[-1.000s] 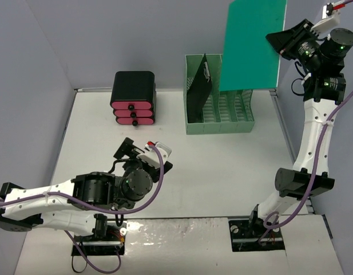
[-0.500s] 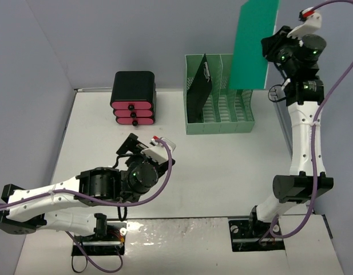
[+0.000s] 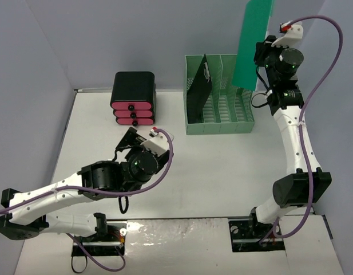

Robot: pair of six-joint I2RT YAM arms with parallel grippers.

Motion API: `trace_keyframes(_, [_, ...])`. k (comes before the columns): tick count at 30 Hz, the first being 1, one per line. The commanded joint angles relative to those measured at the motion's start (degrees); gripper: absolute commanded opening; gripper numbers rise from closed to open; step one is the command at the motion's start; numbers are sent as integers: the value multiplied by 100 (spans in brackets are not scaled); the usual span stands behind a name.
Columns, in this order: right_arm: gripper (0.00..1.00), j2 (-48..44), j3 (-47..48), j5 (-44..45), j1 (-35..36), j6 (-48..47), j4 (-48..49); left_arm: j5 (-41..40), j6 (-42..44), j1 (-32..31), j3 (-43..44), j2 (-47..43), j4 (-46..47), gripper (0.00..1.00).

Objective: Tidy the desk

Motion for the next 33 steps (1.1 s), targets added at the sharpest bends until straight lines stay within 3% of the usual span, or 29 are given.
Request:
trace_keyframes(1, [0, -241, 10, 124, 169, -343, 1607, 89, 88, 119, 434, 151, 154, 97])
trace_keyframes(28, [0, 115, -2783, 208, 308, -420, 4407, 329, 231, 523, -55, 279, 898, 97])
trace_keyframes(33, [0, 186, -3110, 227, 364, -455, 4568, 379, 242, 562, -246, 256, 1115, 97])
